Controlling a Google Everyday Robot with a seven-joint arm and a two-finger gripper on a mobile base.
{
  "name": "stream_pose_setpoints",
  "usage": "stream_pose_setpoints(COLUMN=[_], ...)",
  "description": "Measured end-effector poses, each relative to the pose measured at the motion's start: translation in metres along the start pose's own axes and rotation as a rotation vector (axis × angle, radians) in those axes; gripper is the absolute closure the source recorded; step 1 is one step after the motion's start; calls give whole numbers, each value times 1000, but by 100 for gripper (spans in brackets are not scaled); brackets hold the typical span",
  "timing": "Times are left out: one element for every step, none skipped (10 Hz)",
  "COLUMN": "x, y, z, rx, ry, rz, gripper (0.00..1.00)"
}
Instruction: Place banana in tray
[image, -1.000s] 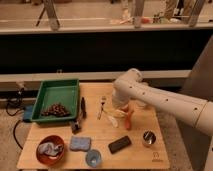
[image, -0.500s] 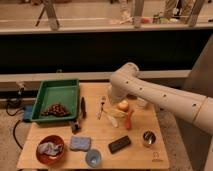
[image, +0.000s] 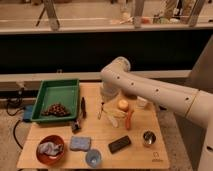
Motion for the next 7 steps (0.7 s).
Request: stream_pose_setpoints(x=[2,4,8,12,16,20,22], y=[2,5,11,17,23,27,29], z=[7,18,35,52,65,71,74], rx=[-34,-65,-98,-127,-148,-159,-173], ry=[-20,-42,-68,-105,-149,-169,-193], rz=[18,37,60,90,116,133,148], gripper=[66,56,46,35,25,21,20])
